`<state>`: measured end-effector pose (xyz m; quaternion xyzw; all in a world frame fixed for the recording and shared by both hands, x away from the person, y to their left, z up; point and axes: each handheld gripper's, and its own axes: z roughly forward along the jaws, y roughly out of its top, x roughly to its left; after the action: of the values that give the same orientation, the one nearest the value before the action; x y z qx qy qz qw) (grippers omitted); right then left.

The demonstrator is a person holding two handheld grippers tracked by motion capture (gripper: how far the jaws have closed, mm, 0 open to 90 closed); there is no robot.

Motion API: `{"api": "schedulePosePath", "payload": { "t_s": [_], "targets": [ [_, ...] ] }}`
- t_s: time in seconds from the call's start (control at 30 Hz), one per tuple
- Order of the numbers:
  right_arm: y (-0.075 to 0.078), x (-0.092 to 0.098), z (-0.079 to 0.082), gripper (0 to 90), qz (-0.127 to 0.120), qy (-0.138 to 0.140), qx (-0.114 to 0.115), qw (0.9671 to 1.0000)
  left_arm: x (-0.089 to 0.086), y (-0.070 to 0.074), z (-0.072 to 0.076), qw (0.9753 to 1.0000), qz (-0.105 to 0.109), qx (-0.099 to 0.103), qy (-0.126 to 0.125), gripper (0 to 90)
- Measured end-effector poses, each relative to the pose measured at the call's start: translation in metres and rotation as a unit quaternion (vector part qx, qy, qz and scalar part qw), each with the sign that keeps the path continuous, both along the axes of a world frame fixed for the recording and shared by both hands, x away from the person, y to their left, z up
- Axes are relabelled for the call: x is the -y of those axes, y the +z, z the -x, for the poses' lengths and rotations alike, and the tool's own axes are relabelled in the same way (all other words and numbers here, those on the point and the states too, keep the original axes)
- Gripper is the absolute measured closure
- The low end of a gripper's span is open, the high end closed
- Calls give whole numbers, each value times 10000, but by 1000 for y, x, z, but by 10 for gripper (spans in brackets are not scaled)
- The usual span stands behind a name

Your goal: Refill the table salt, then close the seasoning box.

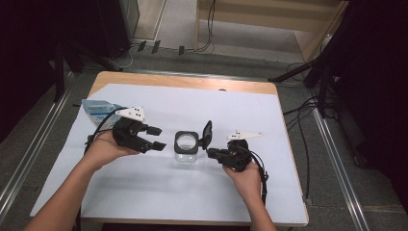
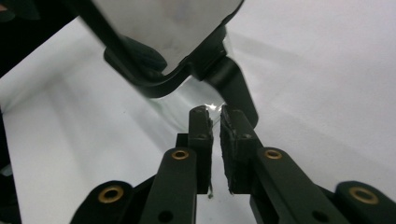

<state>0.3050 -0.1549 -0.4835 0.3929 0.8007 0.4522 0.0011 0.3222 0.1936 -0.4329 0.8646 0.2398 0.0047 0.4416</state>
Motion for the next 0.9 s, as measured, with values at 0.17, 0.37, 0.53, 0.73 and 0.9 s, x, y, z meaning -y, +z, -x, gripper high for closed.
{"api": "schedulePosePath", "payload": {
  "t_s": [0.17,0.37,0.53,0.73,0.9],
  "targets": [
    [-3,-4,10,740,51,67,130,9999,-13,-2,1,9997,148,-147,121,453],
    [-5,-13,19,704,139,248,350,9990,-28,-1,6,9989,343,-4,319,531],
    [-5,-16,18,692,139,261,342,9990,-37,-4,6,9983,205,-282,467,545],
    [-5,-17,15,690,110,279,300,9991,-49,-4,6,9980,203,-196,568,443],
    [-6,-18,15,690,130,299,262,9991,-60,-2,5,9975,191,-193,649,445]
  ]
}}
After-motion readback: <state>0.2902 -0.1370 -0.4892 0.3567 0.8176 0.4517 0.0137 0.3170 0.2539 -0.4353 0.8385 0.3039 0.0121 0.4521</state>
